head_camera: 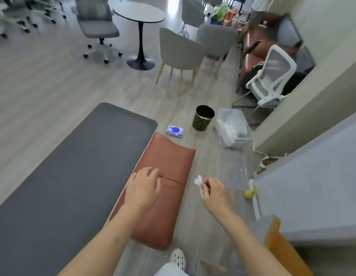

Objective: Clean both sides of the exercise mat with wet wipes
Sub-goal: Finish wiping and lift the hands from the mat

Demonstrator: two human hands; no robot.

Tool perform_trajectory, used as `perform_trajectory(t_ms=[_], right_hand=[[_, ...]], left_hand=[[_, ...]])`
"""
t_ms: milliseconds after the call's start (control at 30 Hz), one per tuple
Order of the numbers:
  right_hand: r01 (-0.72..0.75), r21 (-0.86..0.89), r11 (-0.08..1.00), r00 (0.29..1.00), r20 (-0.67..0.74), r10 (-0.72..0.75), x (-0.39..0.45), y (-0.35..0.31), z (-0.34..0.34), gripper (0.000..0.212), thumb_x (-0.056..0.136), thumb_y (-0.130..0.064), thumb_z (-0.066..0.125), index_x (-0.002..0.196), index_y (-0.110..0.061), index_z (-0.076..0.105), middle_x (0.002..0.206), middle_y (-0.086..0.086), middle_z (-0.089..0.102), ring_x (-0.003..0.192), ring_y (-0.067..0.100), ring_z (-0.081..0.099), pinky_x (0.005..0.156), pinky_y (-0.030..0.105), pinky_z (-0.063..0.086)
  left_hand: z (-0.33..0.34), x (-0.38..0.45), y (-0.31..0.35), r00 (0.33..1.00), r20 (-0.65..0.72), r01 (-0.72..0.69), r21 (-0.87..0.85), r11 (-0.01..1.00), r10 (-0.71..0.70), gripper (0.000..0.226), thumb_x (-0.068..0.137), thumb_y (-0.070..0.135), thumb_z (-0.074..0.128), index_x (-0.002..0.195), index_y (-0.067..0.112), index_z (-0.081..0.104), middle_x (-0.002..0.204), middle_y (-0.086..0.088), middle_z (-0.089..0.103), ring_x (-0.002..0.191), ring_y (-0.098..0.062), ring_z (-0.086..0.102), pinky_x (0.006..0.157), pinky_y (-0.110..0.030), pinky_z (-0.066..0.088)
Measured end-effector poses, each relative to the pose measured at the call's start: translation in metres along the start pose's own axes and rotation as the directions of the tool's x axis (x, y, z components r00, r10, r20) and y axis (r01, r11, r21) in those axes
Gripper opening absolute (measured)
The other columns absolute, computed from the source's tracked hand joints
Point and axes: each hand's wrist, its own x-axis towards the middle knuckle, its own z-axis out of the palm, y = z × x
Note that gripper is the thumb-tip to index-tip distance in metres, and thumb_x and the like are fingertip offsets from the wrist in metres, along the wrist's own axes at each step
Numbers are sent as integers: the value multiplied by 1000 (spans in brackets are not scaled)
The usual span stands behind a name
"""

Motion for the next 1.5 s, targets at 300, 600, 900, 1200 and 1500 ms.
perform_trajectory(t_ms=[300,600,900,1200,1500], right_hand=[[-21,61,998,1000,-21,23,132,97,-67,14,97,-23,54,84,-23,52,82,-8,53,71,15,52,61,38,46],[-1,40,999,1000,7,1,284,135,-88,14,98,-24,54,84,-24,50,83,-7,50,71,17,49,58,36,40],[47,-45,998,996,82,-44,439,141,-83,13,97,-27,54,85,-26,49,83,-9,50,74,17,51,66,41,47],[122,-22,992,959,259,-112,583,166,-23,16,97,-26,56,82,-24,51,79,-11,52,72,11,50,64,35,44],[164,9,986,841,520,-145,737,228,94,13,98,-28,54,88,-19,56,84,-8,57,79,14,53,70,35,44]], left_hand=[[47,138,103,998,50,-37,68,997,34,35,98,31,58,130,20,66,128,1,65,119,-22,62,102,-45,50],[100,290,138,989,131,-72,71,995,62,38,99,33,53,132,20,64,131,2,64,125,-20,57,104,-44,47],[151,439,138,989,147,-25,9,1000,23,53,90,39,29,115,19,72,103,1,69,101,-24,67,88,-42,51],[219,534,129,967,201,156,24,987,-158,50,90,39,28,111,20,70,106,1,68,106,-24,65,90,-43,48],[334,590,104,887,214,387,139,911,-409,46,99,39,38,128,20,68,127,-3,68,122,-27,63,101,-48,50]])
